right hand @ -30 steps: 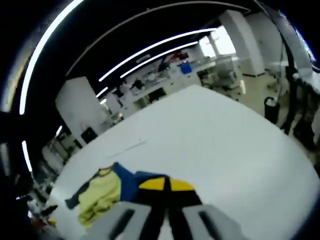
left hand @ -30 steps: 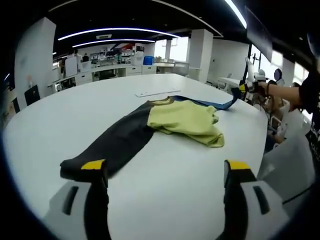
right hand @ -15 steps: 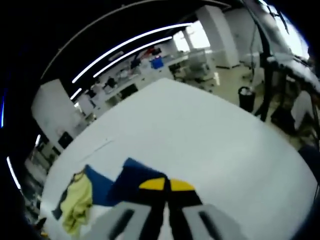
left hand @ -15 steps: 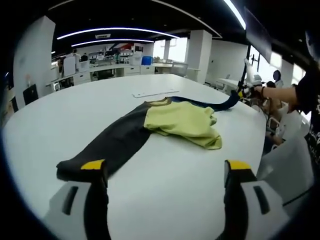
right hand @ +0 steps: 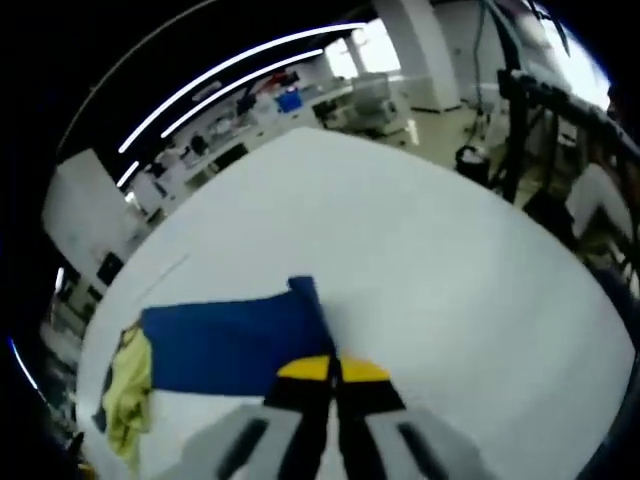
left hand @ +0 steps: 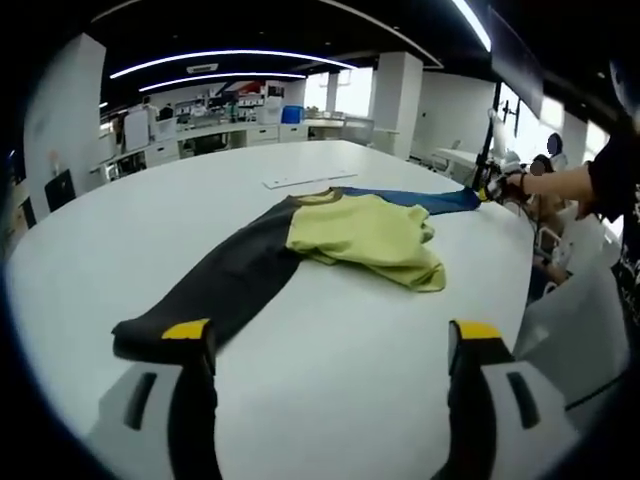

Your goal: Fold the garment on the visible template until the final outline fits inside the template.

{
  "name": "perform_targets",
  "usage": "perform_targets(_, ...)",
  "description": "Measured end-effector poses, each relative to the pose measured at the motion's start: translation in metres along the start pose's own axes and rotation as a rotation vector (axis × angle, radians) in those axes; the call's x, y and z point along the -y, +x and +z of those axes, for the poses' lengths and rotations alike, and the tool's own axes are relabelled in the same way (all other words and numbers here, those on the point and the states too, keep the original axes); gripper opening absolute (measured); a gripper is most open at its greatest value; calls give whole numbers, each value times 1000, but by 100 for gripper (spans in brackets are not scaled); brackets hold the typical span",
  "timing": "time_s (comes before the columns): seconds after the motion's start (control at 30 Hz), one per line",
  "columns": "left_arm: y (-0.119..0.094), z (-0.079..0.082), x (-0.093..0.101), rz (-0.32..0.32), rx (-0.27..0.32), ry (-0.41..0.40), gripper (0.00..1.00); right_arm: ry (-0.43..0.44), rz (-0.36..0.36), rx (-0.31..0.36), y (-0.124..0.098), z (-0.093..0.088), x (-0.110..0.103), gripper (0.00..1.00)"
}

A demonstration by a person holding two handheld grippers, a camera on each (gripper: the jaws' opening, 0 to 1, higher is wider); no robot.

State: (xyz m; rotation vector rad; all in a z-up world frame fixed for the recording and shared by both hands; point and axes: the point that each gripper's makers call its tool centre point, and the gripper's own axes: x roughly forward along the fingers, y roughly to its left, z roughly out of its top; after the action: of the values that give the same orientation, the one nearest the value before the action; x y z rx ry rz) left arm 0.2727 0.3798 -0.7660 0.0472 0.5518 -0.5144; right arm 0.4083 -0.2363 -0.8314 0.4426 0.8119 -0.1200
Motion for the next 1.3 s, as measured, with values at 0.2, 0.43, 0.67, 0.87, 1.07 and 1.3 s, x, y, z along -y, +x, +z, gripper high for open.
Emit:
perform_targets(0.2, 0, 0, -1, 9, 3, -9, 95, -137, -56, 26, -8, 7, 7, 18)
perform_targets(0.43, 1, 4, -3, 19, 23, -14, 95, -186, 19, 65, -13, 11, -17, 46)
perform_targets(0.67, 8, 15, -1, 15, 68, -18, 95, -286, 203, 78, -18, 7, -68, 58)
perform_targets(0.87, 19, 29, 8, 8, 99, 2, 92, -339, 335, 54, -24, -8, -113, 69)
perform_targets(1.07, 32, 37, 19, -18, 109, 14, 89, -430, 434, 33, -27, -20, -148, 81)
perform_targets(1.3, 46, 41, 39, -62, 102, 32, 86, -510, 546, 15, -37, -44, -191, 89)
